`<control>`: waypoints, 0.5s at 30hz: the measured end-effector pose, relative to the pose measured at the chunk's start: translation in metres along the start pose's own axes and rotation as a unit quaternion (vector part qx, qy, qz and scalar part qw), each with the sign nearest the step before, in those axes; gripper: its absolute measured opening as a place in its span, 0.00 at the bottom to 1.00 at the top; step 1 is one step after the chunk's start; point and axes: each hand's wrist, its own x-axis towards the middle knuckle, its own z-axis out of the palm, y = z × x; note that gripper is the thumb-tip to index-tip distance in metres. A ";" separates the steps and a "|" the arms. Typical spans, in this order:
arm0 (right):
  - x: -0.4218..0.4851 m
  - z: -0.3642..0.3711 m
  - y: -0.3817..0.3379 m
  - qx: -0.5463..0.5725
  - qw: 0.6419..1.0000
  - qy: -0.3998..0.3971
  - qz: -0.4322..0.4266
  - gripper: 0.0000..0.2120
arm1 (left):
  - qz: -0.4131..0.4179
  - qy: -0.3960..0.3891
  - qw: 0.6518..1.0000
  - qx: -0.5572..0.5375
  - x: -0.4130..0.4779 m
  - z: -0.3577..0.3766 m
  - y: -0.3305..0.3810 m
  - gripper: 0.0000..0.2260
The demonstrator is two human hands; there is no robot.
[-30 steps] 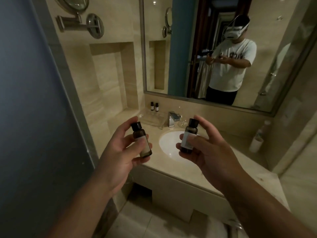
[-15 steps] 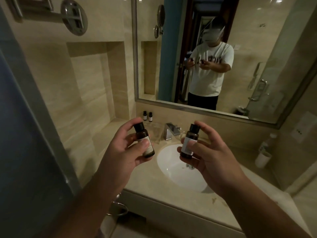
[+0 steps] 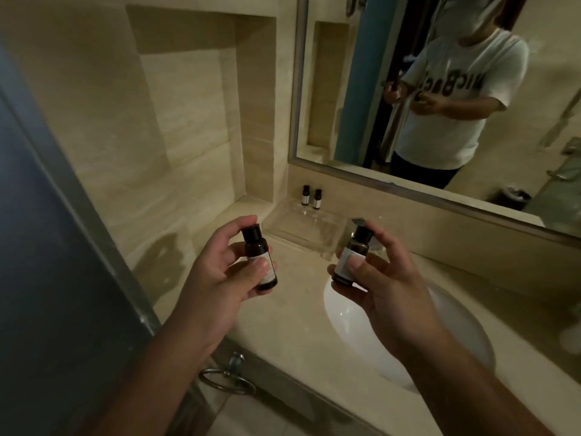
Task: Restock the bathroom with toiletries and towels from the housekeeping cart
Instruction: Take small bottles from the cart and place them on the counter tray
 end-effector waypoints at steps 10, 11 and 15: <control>0.123 -0.030 0.010 -0.025 0.999 -0.030 0.001 0.25 | 0.003 0.027 1.000 0.000 0.108 0.034 -0.025 0.22; 0.132 -0.033 0.013 -0.030 0.999 -0.032 0.004 0.25 | -0.001 0.032 0.999 -0.001 0.116 0.037 -0.031 0.22; 0.161 -0.048 0.024 -0.042 0.999 -0.024 0.024 0.26 | -0.030 0.026 0.999 0.016 0.145 0.045 -0.051 0.23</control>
